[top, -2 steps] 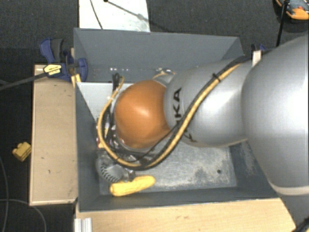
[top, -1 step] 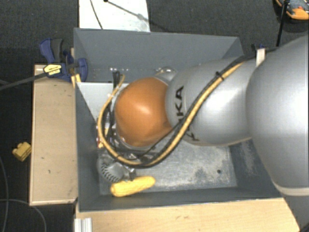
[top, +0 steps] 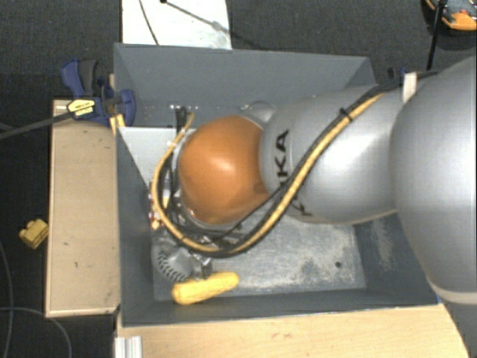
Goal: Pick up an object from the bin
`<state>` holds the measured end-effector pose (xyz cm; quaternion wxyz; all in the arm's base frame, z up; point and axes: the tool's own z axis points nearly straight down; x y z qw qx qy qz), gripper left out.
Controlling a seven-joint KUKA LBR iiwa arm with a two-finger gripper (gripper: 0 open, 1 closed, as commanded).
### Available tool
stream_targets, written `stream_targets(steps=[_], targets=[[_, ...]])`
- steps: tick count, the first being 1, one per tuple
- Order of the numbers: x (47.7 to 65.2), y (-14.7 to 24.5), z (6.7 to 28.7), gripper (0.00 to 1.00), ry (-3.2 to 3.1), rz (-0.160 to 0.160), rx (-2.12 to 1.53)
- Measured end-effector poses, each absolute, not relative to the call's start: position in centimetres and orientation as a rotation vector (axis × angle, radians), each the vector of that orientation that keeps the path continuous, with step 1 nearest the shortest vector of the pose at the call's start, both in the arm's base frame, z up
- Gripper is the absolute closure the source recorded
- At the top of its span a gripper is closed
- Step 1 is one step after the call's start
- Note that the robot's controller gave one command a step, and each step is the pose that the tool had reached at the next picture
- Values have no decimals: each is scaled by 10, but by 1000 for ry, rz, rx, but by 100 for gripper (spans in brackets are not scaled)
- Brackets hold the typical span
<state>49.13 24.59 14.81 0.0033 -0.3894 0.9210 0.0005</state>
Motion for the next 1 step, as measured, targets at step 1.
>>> stream_targets(steps=[1], targets=[[491,246,164,100,2890,1,-1221]])
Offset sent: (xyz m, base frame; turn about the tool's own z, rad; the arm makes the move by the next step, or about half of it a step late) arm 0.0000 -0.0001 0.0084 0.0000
